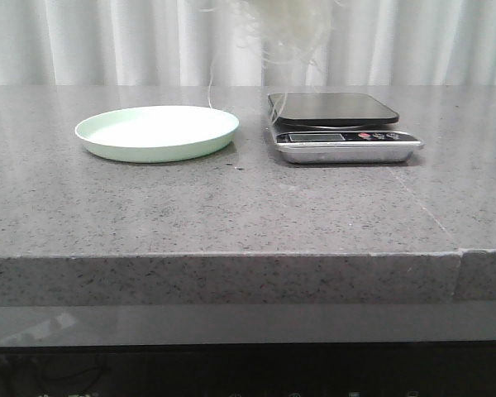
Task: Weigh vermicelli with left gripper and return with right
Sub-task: 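Lift the vermicelli with the left gripper and carry it over the scale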
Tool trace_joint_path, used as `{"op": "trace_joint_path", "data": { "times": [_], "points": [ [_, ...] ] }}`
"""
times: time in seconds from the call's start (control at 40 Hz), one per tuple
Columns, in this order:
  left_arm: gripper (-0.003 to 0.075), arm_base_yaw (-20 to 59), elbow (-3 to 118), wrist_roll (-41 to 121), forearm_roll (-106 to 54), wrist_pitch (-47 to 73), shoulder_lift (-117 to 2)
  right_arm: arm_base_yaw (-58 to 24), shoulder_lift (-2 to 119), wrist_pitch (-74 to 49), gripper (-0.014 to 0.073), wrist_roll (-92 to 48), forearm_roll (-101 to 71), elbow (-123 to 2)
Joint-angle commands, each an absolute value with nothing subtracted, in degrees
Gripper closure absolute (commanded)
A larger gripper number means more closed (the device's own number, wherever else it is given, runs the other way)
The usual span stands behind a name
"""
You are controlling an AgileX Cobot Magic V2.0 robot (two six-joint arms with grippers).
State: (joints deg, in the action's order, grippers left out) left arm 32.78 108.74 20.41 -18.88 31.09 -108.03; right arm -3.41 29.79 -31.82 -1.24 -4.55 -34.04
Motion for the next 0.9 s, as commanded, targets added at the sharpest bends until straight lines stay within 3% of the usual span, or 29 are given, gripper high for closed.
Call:
{"op": "trace_joint_path", "data": {
  "times": [0.0,0.38,0.47,0.62,0.88],
  "points": [
    [0.0562,34.3,115.0,20.4,-19.6,26.1,-109.1,-3.0,30.4,-28.1,0.0095,-1.3,-4.2,-36.0],
    [0.0559,37.2,126.2,20.3,-19.6,26.8,-122.0,-3.0,30.4,-28.1,0.0095,-1.3,-4.2,-36.0],
    [0.0483,37.2,126.1,20.3,-20.3,28.1,-122.4,-3.0,30.4,-28.1,0.0095,-1.3,-4.2,-36.0],
    [0.0269,37.2,126.1,20.3,-20.3,29.1,-122.4,-3.0,30.4,-28.2,0.0095,-1.3,-4.2,-36.0],
    [0.0247,36.4,126.1,20.3,-20.1,35.0,-118.0,-3.0,30.4,-28.2,0.0095,-1.3,-4.2,-36.0]
  ]
}}
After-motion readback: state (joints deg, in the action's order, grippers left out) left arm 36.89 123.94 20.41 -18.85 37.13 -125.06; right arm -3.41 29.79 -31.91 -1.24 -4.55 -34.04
